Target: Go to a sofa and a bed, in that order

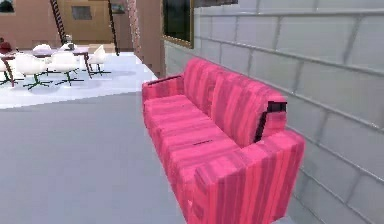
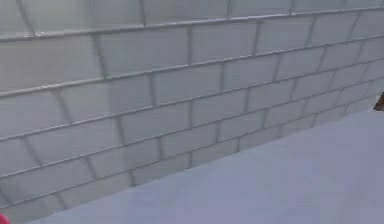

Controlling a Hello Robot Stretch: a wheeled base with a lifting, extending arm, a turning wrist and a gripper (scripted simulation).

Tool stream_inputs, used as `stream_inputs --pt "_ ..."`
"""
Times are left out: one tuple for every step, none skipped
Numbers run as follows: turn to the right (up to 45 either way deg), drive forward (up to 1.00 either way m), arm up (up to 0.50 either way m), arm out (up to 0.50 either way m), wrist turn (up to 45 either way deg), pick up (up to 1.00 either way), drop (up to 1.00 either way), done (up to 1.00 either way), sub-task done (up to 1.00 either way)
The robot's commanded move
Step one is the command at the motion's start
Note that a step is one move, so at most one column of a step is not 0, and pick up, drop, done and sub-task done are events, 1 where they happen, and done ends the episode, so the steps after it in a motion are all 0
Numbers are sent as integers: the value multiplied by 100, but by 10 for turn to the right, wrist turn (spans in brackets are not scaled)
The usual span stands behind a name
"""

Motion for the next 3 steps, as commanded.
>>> stream_inputs --pt "450 0 0 0 0 0 0 0 0" --pt "450 0 0 0 0 0 0 0 0" --pt "450 0 0 0 0 0 0 0 0"
